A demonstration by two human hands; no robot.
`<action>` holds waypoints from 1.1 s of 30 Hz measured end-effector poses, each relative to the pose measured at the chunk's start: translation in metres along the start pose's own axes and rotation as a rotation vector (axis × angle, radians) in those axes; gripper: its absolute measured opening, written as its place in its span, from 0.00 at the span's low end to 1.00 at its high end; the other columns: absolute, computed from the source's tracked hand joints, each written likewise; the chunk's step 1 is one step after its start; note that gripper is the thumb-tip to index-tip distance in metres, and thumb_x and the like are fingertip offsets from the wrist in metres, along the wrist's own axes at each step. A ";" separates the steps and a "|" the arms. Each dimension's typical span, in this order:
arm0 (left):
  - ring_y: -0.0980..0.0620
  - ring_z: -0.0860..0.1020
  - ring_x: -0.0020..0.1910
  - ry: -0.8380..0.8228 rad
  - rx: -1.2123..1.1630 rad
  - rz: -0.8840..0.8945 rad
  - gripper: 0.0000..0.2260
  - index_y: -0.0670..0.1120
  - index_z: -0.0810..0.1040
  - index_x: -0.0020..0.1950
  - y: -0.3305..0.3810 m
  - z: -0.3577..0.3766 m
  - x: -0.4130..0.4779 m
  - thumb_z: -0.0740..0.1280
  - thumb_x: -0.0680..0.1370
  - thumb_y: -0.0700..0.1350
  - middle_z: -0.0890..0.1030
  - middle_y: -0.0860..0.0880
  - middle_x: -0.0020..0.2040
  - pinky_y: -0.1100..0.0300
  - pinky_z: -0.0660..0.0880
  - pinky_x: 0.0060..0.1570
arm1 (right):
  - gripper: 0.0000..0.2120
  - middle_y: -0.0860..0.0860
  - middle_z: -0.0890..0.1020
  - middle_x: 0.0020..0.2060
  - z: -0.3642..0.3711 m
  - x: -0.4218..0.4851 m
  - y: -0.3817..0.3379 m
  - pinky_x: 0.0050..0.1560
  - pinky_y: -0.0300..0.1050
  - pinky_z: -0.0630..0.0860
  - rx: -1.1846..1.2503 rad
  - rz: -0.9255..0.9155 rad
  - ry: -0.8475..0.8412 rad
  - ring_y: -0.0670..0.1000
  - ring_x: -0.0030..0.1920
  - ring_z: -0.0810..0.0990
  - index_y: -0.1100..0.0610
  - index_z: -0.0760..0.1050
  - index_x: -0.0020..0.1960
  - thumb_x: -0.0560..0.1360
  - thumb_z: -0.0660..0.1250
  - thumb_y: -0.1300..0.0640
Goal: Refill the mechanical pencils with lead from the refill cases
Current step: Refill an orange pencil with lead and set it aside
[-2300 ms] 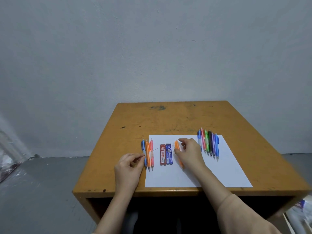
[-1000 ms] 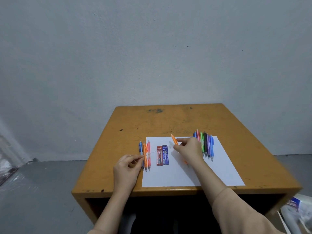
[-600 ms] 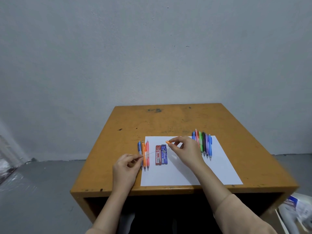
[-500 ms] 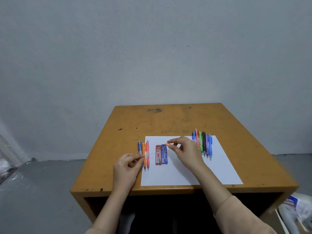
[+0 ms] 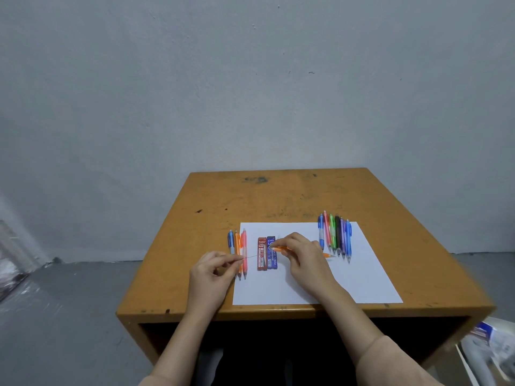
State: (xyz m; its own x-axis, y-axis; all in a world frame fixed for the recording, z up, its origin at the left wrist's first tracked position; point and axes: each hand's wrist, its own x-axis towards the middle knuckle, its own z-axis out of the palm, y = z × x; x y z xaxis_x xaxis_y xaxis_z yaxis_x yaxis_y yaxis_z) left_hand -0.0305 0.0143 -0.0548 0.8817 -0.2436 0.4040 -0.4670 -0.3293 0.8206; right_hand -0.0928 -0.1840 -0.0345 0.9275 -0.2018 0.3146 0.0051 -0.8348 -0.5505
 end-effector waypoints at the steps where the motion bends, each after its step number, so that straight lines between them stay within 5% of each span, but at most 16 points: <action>1: 0.61 0.76 0.42 0.002 -0.003 0.004 0.08 0.50 0.85 0.44 0.000 0.000 0.000 0.75 0.70 0.38 0.81 0.54 0.42 0.74 0.69 0.35 | 0.13 0.45 0.77 0.54 0.001 0.000 0.000 0.55 0.43 0.66 0.003 0.008 -0.003 0.44 0.55 0.74 0.50 0.78 0.59 0.79 0.60 0.61; 12: 0.60 0.76 0.42 0.010 0.011 0.023 0.08 0.50 0.85 0.44 -0.002 0.000 0.000 0.75 0.70 0.38 0.80 0.55 0.41 0.74 0.69 0.35 | 0.10 0.41 0.72 0.47 0.010 -0.004 0.006 0.49 0.40 0.66 0.089 0.004 0.045 0.44 0.50 0.72 0.48 0.80 0.57 0.78 0.63 0.51; 33: 0.58 0.76 0.40 0.004 -0.011 0.065 0.12 0.55 0.84 0.43 -0.006 0.003 0.001 0.76 0.69 0.37 0.80 0.56 0.41 0.74 0.69 0.35 | 0.08 0.42 0.74 0.45 0.015 -0.004 0.011 0.49 0.43 0.68 0.137 -0.049 0.071 0.43 0.47 0.73 0.46 0.82 0.52 0.77 0.67 0.55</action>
State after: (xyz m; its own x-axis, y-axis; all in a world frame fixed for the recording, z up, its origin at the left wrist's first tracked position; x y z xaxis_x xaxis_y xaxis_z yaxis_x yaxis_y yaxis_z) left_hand -0.0269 0.0135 -0.0608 0.8498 -0.2602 0.4585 -0.5227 -0.3032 0.7968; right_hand -0.0907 -0.1845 -0.0538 0.8963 -0.2025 0.3945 0.1049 -0.7675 -0.6324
